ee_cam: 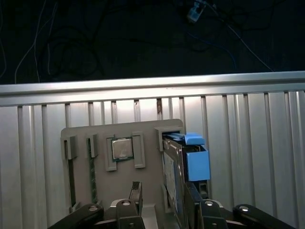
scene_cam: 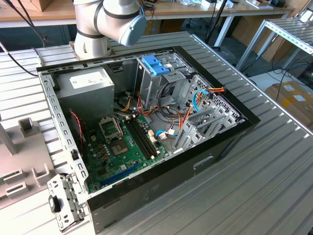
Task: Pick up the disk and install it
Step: 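Pick up the disk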
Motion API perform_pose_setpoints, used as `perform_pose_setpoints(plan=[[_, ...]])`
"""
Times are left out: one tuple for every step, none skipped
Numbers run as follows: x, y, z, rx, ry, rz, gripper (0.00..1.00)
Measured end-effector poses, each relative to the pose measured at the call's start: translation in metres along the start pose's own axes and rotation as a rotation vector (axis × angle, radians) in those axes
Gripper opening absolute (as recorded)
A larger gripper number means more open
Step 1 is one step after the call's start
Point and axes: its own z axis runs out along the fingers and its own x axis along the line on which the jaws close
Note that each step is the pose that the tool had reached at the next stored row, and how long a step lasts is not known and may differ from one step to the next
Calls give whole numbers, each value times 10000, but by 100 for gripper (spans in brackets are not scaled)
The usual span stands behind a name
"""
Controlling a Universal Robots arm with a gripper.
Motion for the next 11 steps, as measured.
perform_pose_setpoints(plan=[[-2, 4, 1, 0, -1, 0, 48], [-5, 8, 3, -1, -1, 0, 48], [-7, 11, 4, 0, -3, 0, 48], [-9, 16, 6, 0, -4, 0, 48], [-12, 21, 9, 0, -7, -1, 48], [-14, 24, 10, -1, -9, 0, 48], [-16, 26, 11, -2, -10, -1, 48], [-17, 28, 13, -1, -11, -1, 48], [-18, 31, 15, -1, -14, -1, 48], [-20, 34, 16, -1, -15, -1, 48], [-21, 37, 17, -1, -16, -1, 48]])
